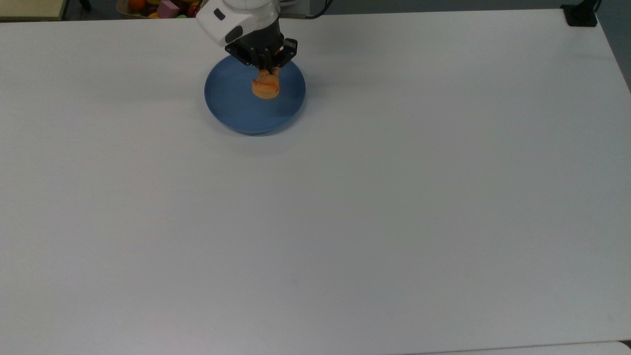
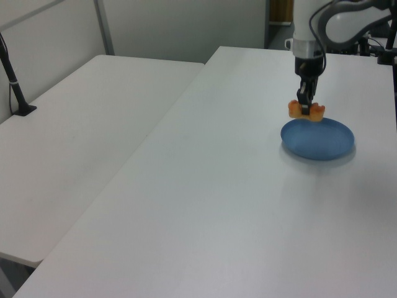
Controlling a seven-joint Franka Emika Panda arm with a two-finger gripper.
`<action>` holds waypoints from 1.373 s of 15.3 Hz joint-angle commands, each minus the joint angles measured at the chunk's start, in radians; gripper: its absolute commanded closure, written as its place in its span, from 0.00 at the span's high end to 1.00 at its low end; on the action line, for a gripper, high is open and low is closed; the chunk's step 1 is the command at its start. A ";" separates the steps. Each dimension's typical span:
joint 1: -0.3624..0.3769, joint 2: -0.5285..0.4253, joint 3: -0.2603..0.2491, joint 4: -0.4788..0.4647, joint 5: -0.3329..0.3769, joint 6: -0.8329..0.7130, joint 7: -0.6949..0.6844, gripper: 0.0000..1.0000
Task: Put the bread on the table
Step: 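Lift the bread roll off the plate and carry it beside the plate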
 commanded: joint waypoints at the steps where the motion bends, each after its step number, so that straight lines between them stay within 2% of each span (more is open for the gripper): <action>1: 0.038 -0.011 0.003 0.089 -0.012 -0.088 0.018 0.00; 4: 0.085 -0.011 0.010 0.123 -0.012 -0.097 0.063 0.00; 5: 0.091 -0.011 0.038 0.132 -0.012 -0.097 0.093 0.00; 8: 0.105 -0.009 0.127 0.138 -0.011 -0.098 0.176 0.00; 11: 0.119 0.006 0.269 0.161 0.001 -0.082 0.311 0.00; 14: 0.120 0.052 0.371 0.175 0.005 -0.042 0.379 0.00; 16: 0.146 0.086 0.394 0.175 0.005 0.032 0.435 0.00; 18: 0.185 0.129 0.397 0.176 -0.009 0.085 0.497 0.00; 21: 0.231 0.192 0.397 0.176 -0.012 0.138 0.515 0.00</action>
